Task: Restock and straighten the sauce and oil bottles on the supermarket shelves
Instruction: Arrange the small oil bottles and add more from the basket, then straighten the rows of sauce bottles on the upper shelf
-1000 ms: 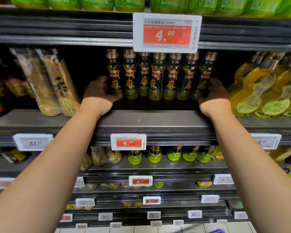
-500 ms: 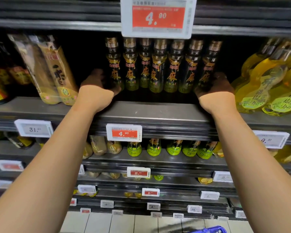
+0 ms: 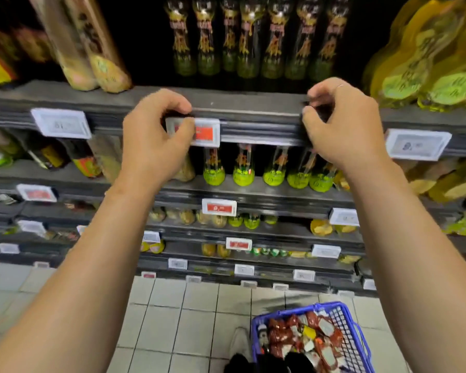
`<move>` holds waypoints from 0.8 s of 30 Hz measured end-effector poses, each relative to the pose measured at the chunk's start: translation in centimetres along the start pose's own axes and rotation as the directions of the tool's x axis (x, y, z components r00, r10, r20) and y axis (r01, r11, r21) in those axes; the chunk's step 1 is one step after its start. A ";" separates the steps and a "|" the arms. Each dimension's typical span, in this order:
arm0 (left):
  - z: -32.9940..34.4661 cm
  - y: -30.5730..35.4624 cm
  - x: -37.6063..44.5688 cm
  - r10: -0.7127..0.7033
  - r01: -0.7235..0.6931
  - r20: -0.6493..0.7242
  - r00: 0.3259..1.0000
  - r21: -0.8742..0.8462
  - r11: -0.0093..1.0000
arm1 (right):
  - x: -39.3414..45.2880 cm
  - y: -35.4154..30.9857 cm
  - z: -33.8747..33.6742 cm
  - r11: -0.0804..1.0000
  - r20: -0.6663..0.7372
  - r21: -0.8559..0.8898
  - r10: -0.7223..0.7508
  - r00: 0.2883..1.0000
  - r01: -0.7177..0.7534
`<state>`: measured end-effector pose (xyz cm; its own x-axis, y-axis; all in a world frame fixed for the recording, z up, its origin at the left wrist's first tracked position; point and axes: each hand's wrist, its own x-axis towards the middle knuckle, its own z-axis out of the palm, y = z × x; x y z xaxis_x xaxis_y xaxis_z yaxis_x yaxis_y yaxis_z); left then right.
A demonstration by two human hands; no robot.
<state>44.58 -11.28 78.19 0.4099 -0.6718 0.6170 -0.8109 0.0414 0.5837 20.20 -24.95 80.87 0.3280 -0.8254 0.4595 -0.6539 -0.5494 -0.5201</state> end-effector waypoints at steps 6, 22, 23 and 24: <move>0.7 -1.5 -8.8 -0.020 0.030 0.069 0.997 -0.142 0.989 | -9.3 -0.3 1.3 0.992 -0.003 0.019 -0.125 0.992 0.125; 11.4 -5.0 -44.1 -0.767 0.810 0.639 0.060 0.417 0.411 | -43.9 22.1 5.5 0.376 0.532 -0.343 0.833 0.152 -0.861; 12.3 -4.4 -45.5 -0.777 0.811 0.628 0.042 0.433 0.394 | -44.8 23.7 4.9 0.382 0.521 -0.365 0.839 0.154 -0.849; 13.6 -3.9 -46.9 -0.788 0.805 0.616 0.027 0.454 0.382 | -45.6 25.4 4.3 0.406 0.515 -0.396 0.841 0.166 -0.824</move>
<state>22.87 10.07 39.78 0.3927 -0.5060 -0.7679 -0.1695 -0.8605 0.4804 -8.41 -1.85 43.59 -0.1440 -0.6658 -0.7321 -0.8057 0.5084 -0.3039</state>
